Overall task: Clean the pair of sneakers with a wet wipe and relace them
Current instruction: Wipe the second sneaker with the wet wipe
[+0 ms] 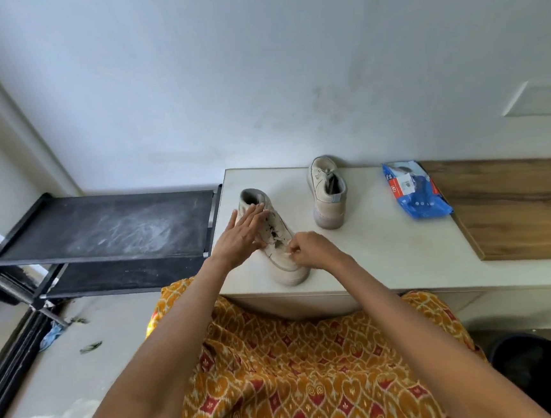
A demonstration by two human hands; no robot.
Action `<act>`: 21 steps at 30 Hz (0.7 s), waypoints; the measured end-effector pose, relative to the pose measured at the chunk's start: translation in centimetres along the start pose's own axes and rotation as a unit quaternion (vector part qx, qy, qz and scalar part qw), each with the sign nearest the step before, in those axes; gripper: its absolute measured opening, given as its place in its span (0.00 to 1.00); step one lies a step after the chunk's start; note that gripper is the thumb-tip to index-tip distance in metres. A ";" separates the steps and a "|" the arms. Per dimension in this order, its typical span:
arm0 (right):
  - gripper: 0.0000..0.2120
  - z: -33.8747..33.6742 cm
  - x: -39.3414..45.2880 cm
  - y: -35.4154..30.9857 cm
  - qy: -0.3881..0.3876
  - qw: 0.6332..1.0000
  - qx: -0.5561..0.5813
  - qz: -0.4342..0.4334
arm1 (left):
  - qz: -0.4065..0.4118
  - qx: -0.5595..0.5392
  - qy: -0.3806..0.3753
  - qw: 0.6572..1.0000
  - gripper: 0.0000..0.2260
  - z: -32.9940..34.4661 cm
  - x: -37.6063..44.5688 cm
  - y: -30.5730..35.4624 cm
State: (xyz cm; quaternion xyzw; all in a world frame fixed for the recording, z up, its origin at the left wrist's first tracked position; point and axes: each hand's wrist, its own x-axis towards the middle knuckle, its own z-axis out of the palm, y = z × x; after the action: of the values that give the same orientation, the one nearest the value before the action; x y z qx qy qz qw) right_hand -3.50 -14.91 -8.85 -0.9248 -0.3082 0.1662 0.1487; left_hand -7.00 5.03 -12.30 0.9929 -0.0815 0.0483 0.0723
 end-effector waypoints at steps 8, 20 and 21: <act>0.10 -0.5 -1.0 1.0 0.175 0.983 0.057 0.018 | 0.021 -0.009 -0.064 0.998 0.28 -1.5 1.0 0.6; 0.13 -2.4 -1.2 1.6 0.014 0.999 -0.035 -0.007 | -0.022 -0.010 -0.070 0.997 0.39 -1.7 1.0 2.4; 0.13 -2.4 -0.9 1.8 0.072 0.997 -0.010 0.005 | -0.023 -0.007 -0.070 0.997 0.39 -1.7 1.0 2.5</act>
State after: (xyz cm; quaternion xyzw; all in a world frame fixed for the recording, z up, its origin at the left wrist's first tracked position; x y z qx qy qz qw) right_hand -2.23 -17.23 -7.15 -0.9374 -0.2936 0.0972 0.1600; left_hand -6.57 2.65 -10.20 0.9949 -0.0642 -0.0241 0.0746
